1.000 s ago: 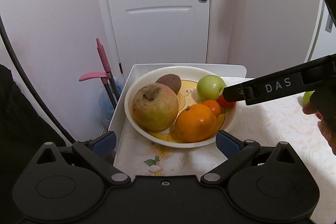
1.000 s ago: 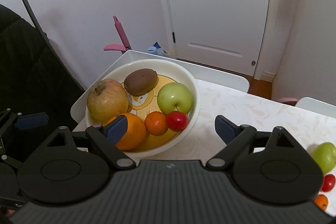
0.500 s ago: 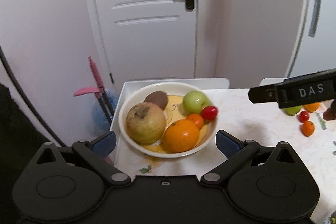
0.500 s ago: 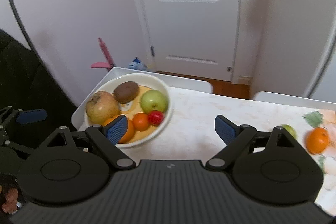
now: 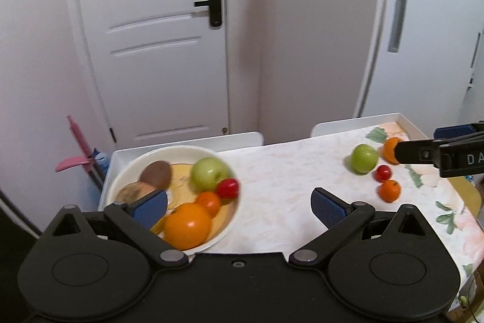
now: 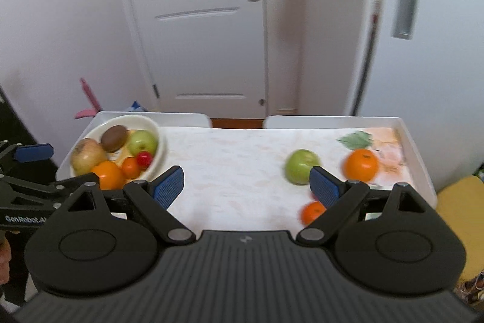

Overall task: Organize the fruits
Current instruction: 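Move both tools back over the remaining fruit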

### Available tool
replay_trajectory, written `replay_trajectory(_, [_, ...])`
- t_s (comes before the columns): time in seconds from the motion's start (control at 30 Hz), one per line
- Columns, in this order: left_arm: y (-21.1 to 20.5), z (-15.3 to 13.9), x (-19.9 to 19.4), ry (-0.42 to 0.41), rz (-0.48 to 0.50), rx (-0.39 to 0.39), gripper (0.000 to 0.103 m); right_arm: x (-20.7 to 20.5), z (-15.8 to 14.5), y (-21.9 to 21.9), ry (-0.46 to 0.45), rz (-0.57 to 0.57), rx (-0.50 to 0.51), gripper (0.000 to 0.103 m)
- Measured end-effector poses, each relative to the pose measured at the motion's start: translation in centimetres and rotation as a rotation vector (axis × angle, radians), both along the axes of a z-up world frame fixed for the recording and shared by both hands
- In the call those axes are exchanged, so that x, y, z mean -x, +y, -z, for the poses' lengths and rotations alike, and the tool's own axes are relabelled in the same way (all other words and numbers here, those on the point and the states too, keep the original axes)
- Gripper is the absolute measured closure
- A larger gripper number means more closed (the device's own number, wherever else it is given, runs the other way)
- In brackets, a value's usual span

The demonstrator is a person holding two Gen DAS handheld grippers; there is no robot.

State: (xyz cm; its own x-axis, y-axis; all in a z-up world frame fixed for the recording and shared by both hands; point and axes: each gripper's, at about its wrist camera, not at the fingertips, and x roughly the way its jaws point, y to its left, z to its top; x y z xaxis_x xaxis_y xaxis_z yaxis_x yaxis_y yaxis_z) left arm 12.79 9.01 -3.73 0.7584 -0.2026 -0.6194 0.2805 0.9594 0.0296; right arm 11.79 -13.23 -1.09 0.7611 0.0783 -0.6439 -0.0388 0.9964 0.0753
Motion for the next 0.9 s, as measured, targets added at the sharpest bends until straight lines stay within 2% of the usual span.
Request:
replay_trajectory(0.23, [-4.0,-0.7,0.6,-0.027,0.014,-0.015,0.0,1.0,0.1,-5.8,-0.01,0.03,0.006,0.0])
replay_trajectory(0.43, [-7.6,-0.5,1.0,-0.006,-0.03,-0.007,0.0,0.2,0.7,-10.3,0.008,-0.018,0.008,0.0])
replay_trajectory(0.67, [-12.3,1.2,1.0,0.019,-0.074,-0.006,0.0,-1.8,2.3,-14.6,0.022,-0.098,0.029,0.0])
replay_trajectory(0.9, [-17.2,4.0,0.4,0.036,-0.087,-0.023,0.001,-4.8,5.5,-18.2,0.055,-0.159,0.034,0.0])
